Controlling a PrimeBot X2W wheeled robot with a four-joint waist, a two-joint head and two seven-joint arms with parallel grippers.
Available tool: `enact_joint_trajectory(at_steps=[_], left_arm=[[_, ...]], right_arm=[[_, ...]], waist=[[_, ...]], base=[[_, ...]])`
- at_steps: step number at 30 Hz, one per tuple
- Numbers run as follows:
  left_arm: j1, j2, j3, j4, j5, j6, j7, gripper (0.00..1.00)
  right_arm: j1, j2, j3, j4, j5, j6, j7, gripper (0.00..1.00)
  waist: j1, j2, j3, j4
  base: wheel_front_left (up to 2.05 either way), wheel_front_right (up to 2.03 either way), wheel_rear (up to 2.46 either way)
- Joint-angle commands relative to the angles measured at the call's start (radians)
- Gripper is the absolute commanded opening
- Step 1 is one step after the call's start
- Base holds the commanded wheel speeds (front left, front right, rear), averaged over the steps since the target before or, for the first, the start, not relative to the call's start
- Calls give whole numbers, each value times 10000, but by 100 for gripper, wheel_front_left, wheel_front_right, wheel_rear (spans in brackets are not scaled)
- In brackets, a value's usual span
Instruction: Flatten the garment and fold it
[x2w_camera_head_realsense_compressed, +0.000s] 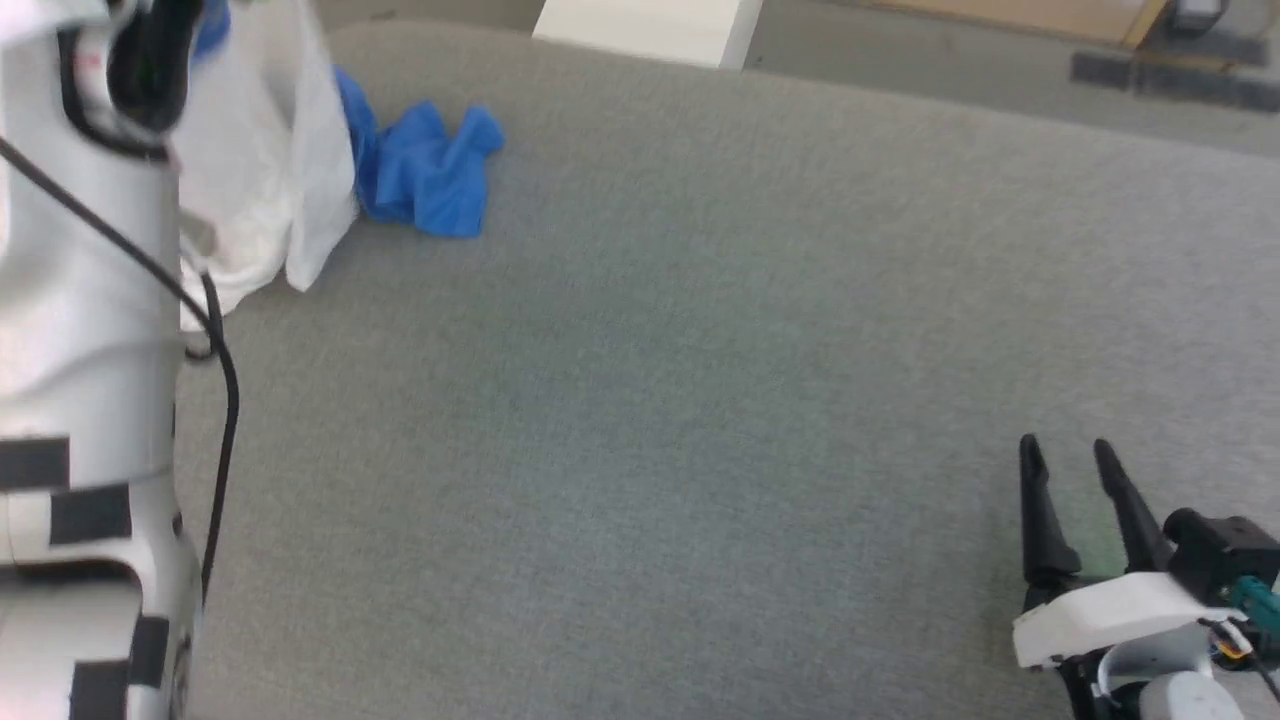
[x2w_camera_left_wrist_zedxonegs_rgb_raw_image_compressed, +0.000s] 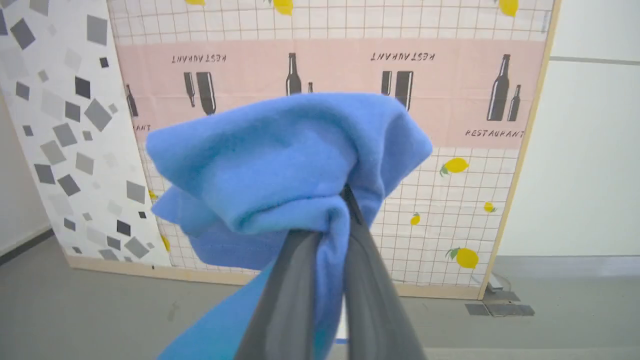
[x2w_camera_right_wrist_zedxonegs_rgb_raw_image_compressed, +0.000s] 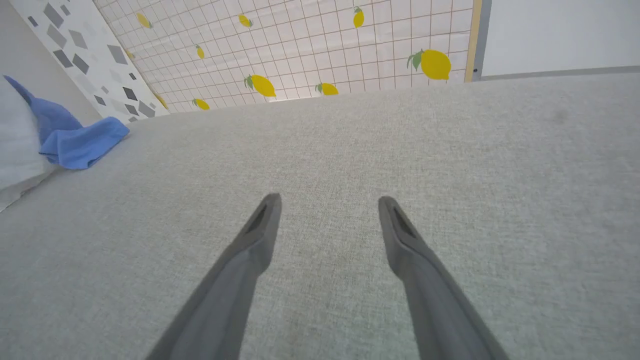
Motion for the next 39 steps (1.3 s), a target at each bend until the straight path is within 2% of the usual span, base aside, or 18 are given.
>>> enact_joint_trajectory(at_steps=[1, 5, 11, 15, 19, 23, 24, 31, 39], left_arm=[[-476, -6, -223, -176, 104, -98, -141, 0], [-1681, 40, -855, -329, 201, -209, -448, 0], [-3213, -202, -1548, -58, 127, -247, -721, 0], [-3675, -617, -1863, 224, -118, -252, -724, 0], [-3445, -1075, -2155, 634, -511, -254, -401, 0], [-2445, -1471, -2771, 922, -1091, -257, 99, 0], [-1354, -1700, -3255, 989, -1635, -258, 346, 0], [1951, -2163, -4537, 1272, -2900, -259, 880, 0], [5110, -2183, -6195, 2914, -2900, 159, 2229, 0]], right_arm=[[-50, -6, 90, 150, 139, -15, -143, 100], [-141, -6, 377, 635, 454, -15, -365, 100], [-214, -6, 565, 1156, 699, -15, -566, 100], [-277, -6, 579, 1306, 761, -15, -623, 100], [-327, -6, 531, 1376, 816, -15, -646, 100], [-297, -6, 432, 1324, 815, -15, -653, 100], [-234, -6, 343, 1276, 795, -15, -654, 100], [-155, -6, 211, 1287, 634, -15, -655, 100], [-190, -6, 397, 1294, 703, -15, -656, 100]], waist=[[0, 0, -925, -808], [0, 0, -1326, -1523], [0, 0, -1572, -2537], [0, 0, -1509, -2974], [0, 0, -1439, -3243], [0, 0, -1423, -3314], [0, 0, -1432, -3267], [0, 0, -1469, -3149], [0, 0, -1438, -3267]], base=[[0, 0, 0], [0, 0, 0], [0, 0, 0], [0, 0, 0], [0, 0, 0], [0, 0, 0], [0, 0, 0], [0, 0, 0], [0, 0, 0]])
